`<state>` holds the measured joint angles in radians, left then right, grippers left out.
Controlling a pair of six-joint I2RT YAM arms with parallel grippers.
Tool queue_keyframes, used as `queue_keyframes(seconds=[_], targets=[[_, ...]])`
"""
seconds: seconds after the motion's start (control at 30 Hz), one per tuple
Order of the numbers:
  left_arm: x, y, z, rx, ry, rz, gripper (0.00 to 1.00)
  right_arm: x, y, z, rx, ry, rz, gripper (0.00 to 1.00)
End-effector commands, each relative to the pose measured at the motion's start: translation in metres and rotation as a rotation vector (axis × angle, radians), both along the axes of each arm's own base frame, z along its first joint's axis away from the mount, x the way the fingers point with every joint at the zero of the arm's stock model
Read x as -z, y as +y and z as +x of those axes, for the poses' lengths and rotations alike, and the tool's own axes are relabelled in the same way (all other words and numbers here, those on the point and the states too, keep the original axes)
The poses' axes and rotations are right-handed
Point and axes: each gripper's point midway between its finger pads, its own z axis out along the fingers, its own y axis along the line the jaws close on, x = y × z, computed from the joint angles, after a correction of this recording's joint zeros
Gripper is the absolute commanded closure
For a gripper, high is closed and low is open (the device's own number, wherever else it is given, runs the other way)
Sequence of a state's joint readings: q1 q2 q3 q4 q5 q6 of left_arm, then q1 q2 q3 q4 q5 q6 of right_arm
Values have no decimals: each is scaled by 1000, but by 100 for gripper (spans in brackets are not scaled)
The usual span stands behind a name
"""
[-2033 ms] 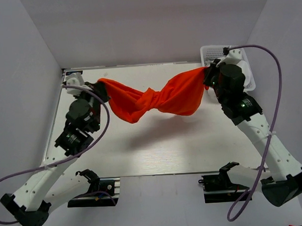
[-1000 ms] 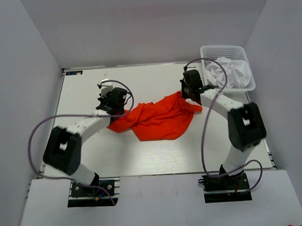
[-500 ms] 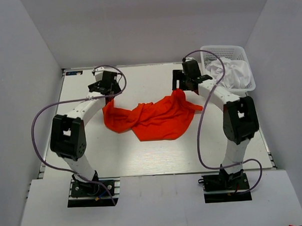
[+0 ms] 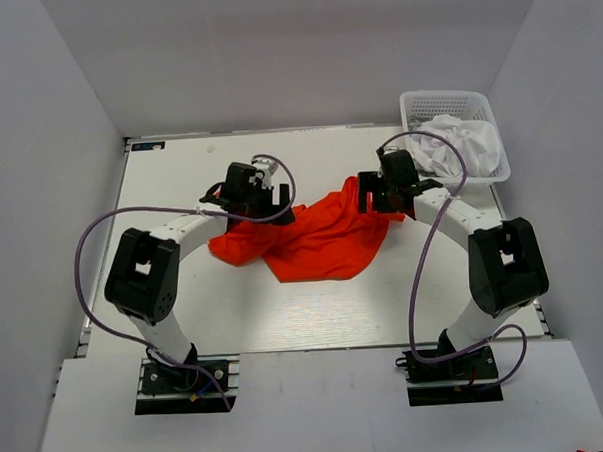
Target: Fold and stack the t-shirts
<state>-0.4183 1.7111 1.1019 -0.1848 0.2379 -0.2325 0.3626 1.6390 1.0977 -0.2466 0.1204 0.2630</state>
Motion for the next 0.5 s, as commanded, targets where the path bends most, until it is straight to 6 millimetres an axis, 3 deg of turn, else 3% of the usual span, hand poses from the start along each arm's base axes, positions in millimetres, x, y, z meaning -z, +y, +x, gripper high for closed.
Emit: queue_keyframes(seconds=[0.0, 0.03, 0.1, 0.17, 0.2, 0.27, 0.3, 0.33, 0.4, 0.47], targets=[[-16, -24, 14, 123, -69, -54, 0, -25, 20, 25, -115, -126, 38, 10], [-3, -24, 17, 116, -39, -36, 2, -19, 20, 28, -117, -116, 26, 10], [2, -22, 27, 89, -38, -9, 5, -24, 17, 37, -110, -139, -8, 10], [12, -17, 30, 49, -15, 15, 17, -23, 15, 46, -97, -152, -32, 10], [15, -18, 33, 49, -18, 14, 29, -16, 12, 49, -101, -143, -51, 10], [12, -20, 36, 43, -30, 1, 44, -21, 11, 59, -84, -165, -72, 10], [4, -22, 40, 43, -61, -12, 53, -10, 9, 62, -83, -146, -89, 10], [2, -22, 42, 43, -71, -16, 70, -15, 11, 68, -83, -159, -86, 10], [-5, -19, 48, 1, -93, -14, 94, -14, 17, 78, -92, -166, -78, 10], [-14, -16, 50, -16, -117, -10, 100, -17, 24, 86, -116, -188, -57, 10]])
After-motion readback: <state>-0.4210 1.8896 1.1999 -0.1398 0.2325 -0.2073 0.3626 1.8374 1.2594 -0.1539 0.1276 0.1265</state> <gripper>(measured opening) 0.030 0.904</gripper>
